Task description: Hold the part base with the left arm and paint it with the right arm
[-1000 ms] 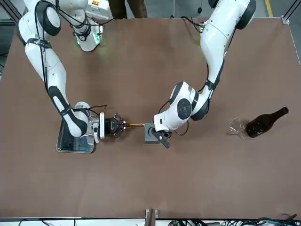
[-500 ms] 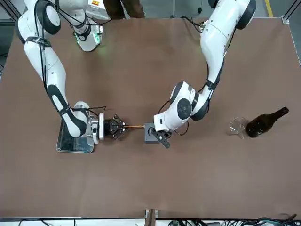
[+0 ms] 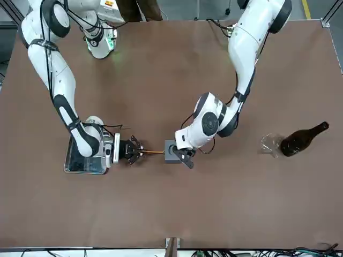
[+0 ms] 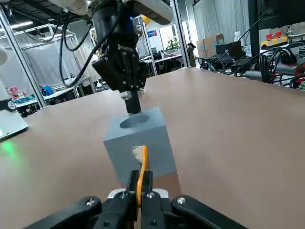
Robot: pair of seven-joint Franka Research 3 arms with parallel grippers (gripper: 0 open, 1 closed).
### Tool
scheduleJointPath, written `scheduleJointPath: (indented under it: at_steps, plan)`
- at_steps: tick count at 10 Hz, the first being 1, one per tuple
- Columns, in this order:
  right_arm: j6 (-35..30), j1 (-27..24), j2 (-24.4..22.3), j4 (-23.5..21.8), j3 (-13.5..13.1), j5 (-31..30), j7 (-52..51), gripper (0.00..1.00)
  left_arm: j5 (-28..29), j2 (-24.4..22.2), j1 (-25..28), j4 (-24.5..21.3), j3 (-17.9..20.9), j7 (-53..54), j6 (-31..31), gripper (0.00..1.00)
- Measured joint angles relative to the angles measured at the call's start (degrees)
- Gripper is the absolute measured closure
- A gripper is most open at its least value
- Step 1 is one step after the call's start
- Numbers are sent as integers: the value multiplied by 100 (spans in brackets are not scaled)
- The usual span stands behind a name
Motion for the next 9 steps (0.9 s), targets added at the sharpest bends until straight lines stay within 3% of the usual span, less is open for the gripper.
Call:
scheduleJointPath:
  at_steps: [7,9]
  plan:
    - [390,44,-13,737,113,7,1009,96,0,0,-1,0,0,0,0,94]
    - [385,32,-196,926,-61,-47,1865,96,0,0,-1,0,0,0,0,95]
